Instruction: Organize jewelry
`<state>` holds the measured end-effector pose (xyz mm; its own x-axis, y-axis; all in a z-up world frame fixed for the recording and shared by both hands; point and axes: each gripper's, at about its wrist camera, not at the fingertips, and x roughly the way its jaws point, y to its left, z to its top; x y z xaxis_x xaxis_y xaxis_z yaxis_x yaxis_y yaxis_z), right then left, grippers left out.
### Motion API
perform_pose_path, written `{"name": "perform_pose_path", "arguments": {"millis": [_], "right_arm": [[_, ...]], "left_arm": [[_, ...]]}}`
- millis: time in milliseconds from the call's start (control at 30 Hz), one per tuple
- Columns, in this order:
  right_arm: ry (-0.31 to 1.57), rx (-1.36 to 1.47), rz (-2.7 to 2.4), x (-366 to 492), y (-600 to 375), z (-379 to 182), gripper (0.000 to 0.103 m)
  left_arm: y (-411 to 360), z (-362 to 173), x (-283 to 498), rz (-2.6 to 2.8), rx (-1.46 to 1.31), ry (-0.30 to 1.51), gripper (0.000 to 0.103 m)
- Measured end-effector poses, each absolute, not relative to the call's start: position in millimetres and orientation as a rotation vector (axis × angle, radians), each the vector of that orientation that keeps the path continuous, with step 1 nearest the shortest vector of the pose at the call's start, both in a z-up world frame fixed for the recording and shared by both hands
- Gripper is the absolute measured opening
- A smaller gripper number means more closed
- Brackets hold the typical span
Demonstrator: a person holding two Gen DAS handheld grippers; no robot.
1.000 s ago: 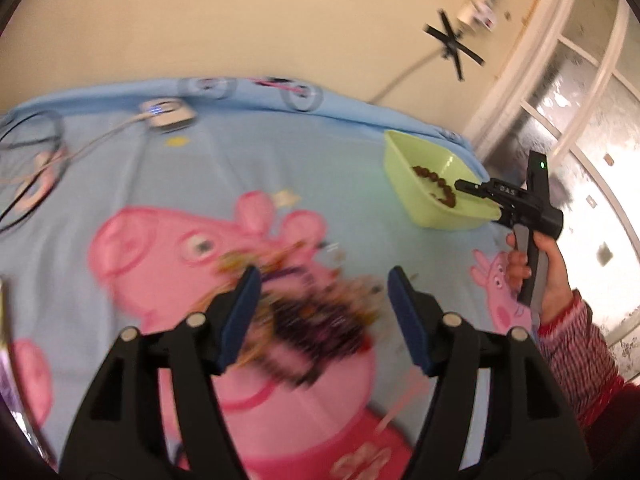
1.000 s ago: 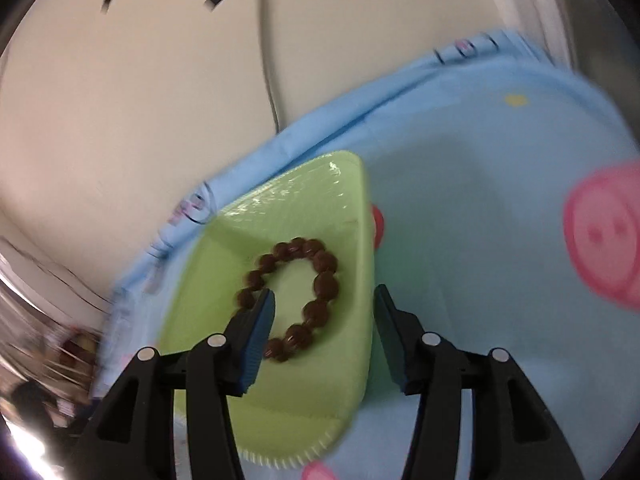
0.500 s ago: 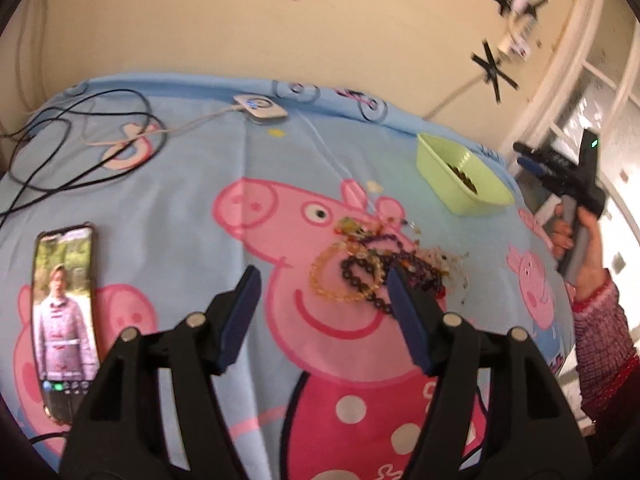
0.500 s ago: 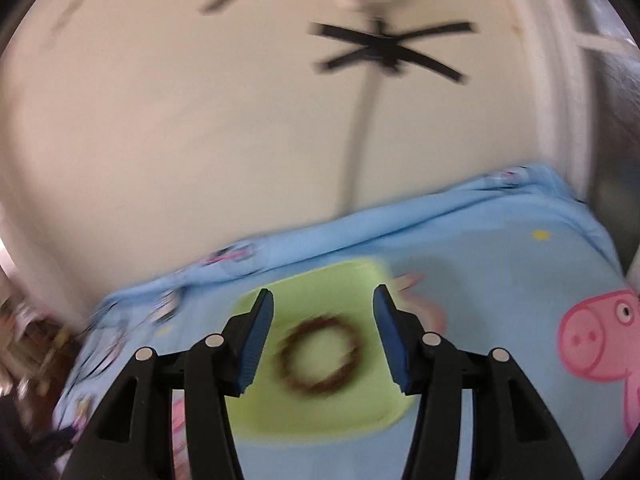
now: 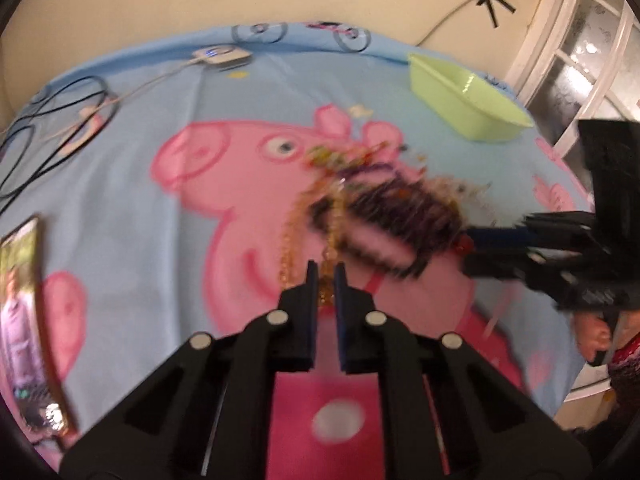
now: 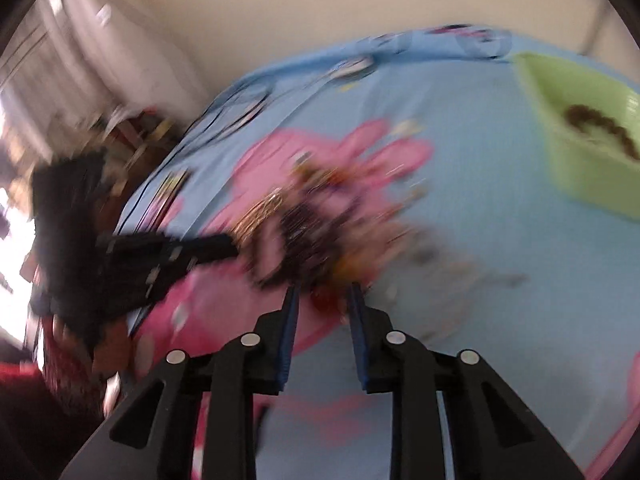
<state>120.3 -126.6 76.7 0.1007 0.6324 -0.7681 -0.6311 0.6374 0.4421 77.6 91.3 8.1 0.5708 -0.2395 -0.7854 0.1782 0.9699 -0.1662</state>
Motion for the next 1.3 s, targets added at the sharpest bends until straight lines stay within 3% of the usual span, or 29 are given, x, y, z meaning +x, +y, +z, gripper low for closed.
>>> {"name": "perform_pose_path", "arguments": {"millis": [100,200,233,267,333,400,500,567,600,800,867,1000,1067,1300], "right_arm": [[1.111,-0.002,0.99,101.9,-135.6,83.8,0.001],[1.013,-0.035,0.867,106.6,-164.4,97.9,0.001],[0.988,-0.043,0.82,114.1,-167.5,99.2,0.002],[0.973,-0.048,0.782,120.2,-172.8,99.9,0.004],[0.946,-0.093,0.687,135.2,-178.2,99.0,0.019],[0.972,-0.124,0.66,146.2,-179.0,89.7,0.028],[1.01,-0.175,0.646,150.1,-177.3,71.1,0.028],[0.947,-0.261,0.629,140.9,-172.6,67.7,0.015],[0.952,-0.25,0.655,136.5,-175.4,69.6,0.0],[0.885,-0.109,0.569,129.5,-213.2,98.6,0.0],[0.834,-0.058,0.562,127.2,-226.2,119.5,0.0],[0.731,-0.003,0.577,121.2,-236.5,162.7,0.0],[0.695,0.007,0.589,120.8,-239.5,178.8,0.0],[0.565,0.02,0.586,115.7,-250.9,230.8,0.0]], "left_arm": [[113.5,7.7,59.7,-0.238,-0.127,0.95,0.009],[128.4,17.0,49.1,-0.212,-0.163,0.925,0.037],[129.5,22.0,46.9,-0.203,-0.166,0.909,0.051],[130.8,28.8,45.1,-0.198,-0.17,0.88,0.054],[127.8,39.4,45.1,-0.22,-0.173,0.85,0.054],[120.0,44.2,47.4,-0.234,-0.162,0.847,0.054],[98.6,47.2,53.3,-0.282,-0.133,0.858,0.059],[82.7,49.0,54.7,-0.311,-0.106,0.854,0.062],[74.7,48.4,56.5,-0.326,-0.099,0.858,0.063],[35.6,42.1,70.5,-0.39,-0.022,0.878,0.064],[21.2,43.1,77.8,-0.409,0.0,0.878,0.075],[-21.8,57.3,86.7,-0.503,0.051,0.824,0.076],[-44.8,64.1,91.9,-0.531,0.089,0.787,0.082],[-122.9,70.0,122.8,-0.621,0.161,0.716,0.081]]}}
